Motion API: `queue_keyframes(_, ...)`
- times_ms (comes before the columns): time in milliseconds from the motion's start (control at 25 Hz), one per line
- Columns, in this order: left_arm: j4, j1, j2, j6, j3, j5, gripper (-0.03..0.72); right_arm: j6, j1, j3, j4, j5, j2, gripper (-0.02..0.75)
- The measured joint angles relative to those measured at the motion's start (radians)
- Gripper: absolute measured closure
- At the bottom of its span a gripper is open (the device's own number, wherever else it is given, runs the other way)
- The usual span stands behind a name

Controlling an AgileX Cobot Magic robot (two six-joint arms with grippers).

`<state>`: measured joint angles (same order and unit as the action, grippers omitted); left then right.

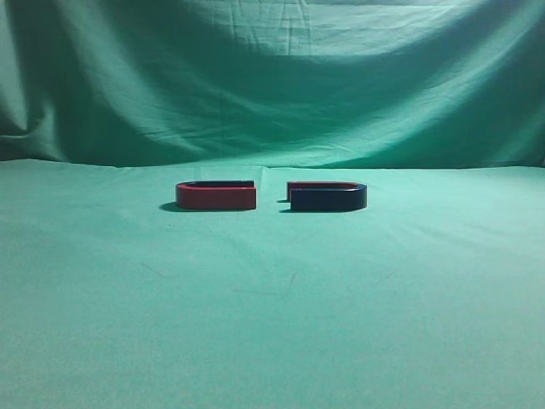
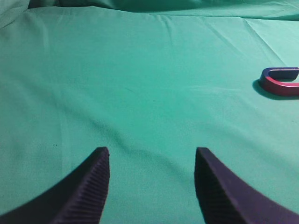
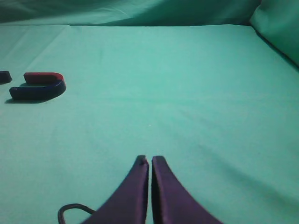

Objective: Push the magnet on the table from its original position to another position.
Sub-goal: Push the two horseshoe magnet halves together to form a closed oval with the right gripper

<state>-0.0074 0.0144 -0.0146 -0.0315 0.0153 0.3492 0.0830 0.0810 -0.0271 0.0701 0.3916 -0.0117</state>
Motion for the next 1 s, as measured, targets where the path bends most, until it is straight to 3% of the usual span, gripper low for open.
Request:
queue_keyframes(280,0.000,0.000,0.000,0.000,0.000,0.000,0.316,0.010,0.000,0.000,-0.009,-0.019,0.000,0.738)
queue_keyframes(360,0.000,0.000,0.000,0.000,0.000,0.000,0.316,0.008,0.000,-0.002,0.021,-0.092,0.000,0.738)
queue_keyframes(520,0.000,0.000,0.000,0.000,0.000,0.000,0.316,0.000,0.000,-0.002,0.186,-0.337,0.000,0.738)
queue_keyframes(640,0.000,0.000,0.000,0.000,0.000,0.000,0.316,-0.001,0.002,-0.002,0.225,-0.429,0.000,0.738)
queue_keyframes(840,0.000,0.000,0.000,0.000,0.000,0.000,0.316,0.017,0.020,0.116,0.225,-0.328,0.031,0.738)
queue_keyframes(1000,0.000,0.000,0.000,0.000,0.000,0.000,0.316,0.072,0.020,0.252,0.225,-0.173,0.212,0.738)
